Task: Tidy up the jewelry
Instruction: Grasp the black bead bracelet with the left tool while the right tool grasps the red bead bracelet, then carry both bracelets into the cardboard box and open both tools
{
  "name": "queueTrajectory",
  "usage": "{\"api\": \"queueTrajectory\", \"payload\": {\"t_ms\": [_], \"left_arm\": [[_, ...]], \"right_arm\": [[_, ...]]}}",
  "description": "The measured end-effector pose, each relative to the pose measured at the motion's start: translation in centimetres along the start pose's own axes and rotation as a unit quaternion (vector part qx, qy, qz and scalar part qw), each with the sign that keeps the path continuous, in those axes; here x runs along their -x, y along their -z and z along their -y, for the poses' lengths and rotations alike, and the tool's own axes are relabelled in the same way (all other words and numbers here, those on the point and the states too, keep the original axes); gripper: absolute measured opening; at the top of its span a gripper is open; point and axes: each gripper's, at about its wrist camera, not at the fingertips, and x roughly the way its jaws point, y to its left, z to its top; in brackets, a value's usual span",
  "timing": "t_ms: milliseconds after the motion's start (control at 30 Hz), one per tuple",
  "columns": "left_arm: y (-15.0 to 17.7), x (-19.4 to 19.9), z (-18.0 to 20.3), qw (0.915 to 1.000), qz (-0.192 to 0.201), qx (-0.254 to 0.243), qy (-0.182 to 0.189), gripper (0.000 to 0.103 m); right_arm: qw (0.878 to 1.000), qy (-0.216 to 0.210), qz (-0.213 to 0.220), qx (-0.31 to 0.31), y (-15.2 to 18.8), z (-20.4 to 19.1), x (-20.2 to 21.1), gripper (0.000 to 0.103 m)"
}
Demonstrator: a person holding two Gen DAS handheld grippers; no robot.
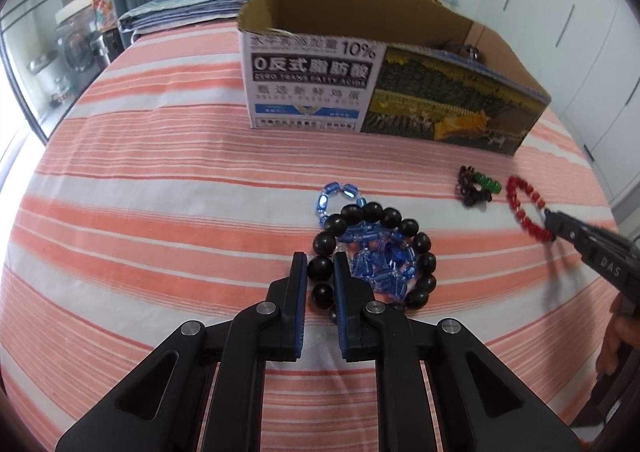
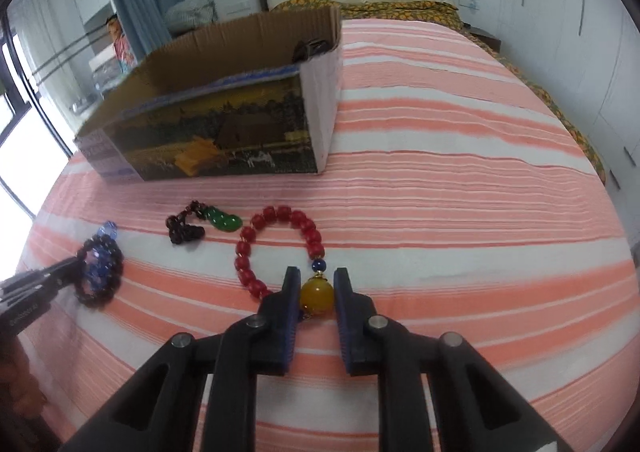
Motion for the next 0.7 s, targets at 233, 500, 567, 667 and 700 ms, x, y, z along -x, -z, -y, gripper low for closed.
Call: {"api": "queueTrajectory", "payload": {"t_ms": [233,500,567,667,700], "left_arm": [[-0.9,2.8,-0.4,0.9988,0.017,0.023,0.040,0.011],[-1.7,7.0,-0.2,0.9955,0.045,0.031,0.078,0.011],[-2.0,8.2,-0.2,0.9946,0.052,0.032,0.084,0.011],[-2.4,9.6,0.0,0.9942,0.059,0.032,0.084,0.011],[-2.7,10.0,0.0,0.9941,0.061,0.032,0.084,0.011]], "right_arm": [[1.000,-0.009,0.026,0.008,-0.3,0.0,3.6,0.017],[0.999,-0.018,0.039,0.018,-0.3,-0.1,6.5,0.017],[0.999,-0.023,0.042,0.022,-0.6,-0.2,7.3,0.017],[0.998,-0.034,0.046,0.026,-1.2,-0.6,8.5,0.017],[0.998,-0.039,0.049,0.027,-1.6,-0.8,8.9,0.017]]}}
